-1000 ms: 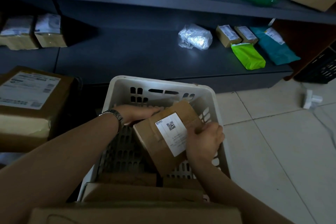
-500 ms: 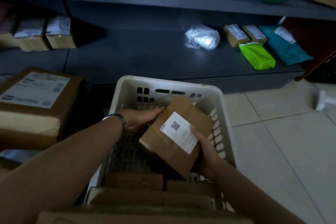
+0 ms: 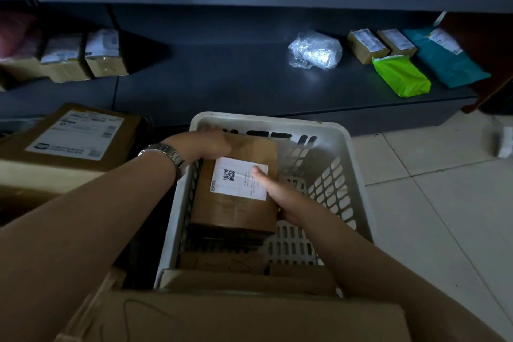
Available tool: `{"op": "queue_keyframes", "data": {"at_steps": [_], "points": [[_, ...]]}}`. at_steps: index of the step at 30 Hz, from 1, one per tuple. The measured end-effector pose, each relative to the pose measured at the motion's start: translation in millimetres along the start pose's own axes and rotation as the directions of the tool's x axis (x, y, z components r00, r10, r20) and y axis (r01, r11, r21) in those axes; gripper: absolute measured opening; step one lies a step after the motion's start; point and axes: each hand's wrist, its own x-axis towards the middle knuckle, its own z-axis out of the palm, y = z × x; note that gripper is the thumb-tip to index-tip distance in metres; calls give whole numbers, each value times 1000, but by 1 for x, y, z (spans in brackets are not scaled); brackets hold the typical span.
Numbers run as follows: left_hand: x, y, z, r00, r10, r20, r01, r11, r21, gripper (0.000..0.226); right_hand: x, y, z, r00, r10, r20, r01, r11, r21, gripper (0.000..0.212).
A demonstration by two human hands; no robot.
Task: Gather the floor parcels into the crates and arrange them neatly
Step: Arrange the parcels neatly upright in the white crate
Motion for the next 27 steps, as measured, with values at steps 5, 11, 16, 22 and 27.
{"op": "queue_keyframes", "data": {"at_steps": [5,11,16,22,27], "points": [[-26,1,3,980,174,92,-190,959,211,36,0,5,6,997,72,30,-75,994,85,95],[-79,-11,-29,961,236,144,-230,971,-59,23,-32,-11,-11,994,38,-103,-12,971,238,82],[-139,-29,-49,992,94,79,-59,930,-363,25,-106,-51,-36,989,-109,-98,111,994,17,60],[-233,-47,-37,925,-37,379,229,849,-475,48,-208,-41,-64,997,38,-61,-53,965,-257,42],[-294,-75,-16,884,-43,465,329,765,-554,94,-276,5,-64,930,321,182,-265,924,-276,76]]}}
